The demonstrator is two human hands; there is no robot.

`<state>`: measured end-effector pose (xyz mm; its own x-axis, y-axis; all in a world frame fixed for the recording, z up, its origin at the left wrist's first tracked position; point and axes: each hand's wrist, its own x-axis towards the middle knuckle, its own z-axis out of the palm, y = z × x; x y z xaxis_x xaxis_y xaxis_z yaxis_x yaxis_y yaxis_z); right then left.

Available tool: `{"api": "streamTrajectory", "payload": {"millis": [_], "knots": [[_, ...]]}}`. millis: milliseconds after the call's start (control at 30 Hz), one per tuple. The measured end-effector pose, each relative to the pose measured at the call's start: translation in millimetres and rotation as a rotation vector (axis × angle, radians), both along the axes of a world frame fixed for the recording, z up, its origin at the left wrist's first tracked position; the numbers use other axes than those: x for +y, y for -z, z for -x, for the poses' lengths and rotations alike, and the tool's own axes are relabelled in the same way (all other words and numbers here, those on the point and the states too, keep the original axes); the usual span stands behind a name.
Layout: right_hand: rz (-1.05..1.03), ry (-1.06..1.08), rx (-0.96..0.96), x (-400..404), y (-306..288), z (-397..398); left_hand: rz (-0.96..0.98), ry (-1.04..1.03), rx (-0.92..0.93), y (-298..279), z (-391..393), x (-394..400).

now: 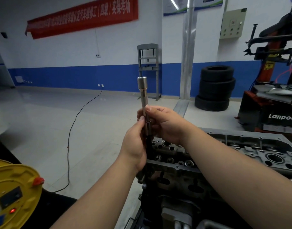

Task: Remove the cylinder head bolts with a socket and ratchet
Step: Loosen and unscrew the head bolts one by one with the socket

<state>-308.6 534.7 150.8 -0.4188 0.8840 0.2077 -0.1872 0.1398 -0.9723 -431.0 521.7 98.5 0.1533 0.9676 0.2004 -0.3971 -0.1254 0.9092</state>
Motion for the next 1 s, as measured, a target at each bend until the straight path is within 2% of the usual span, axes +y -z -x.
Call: {"api": "streamTrajectory", "payload": {"millis": [333,533,867,1000], "knots": [[-0.026,0.023,0.024,0.2,-1.0,1.7,-0.036,-0.087,0.014,-0.1,-3.5,-0.9],[-0.005,0.032,-0.016,0.0,0.6,-0.3,-0.016,-0.012,0.044,-0.4,-0.1,-0.6],[-0.028,0.047,0.048,3.8,1.0,2.5,-0.051,-0.063,0.006,0.5,-2.6,-0.3],[-0.013,0.048,0.043,3.6,1.9,2.2,0.001,-0.039,0.017,-0.5,-1.6,0.3]]}}
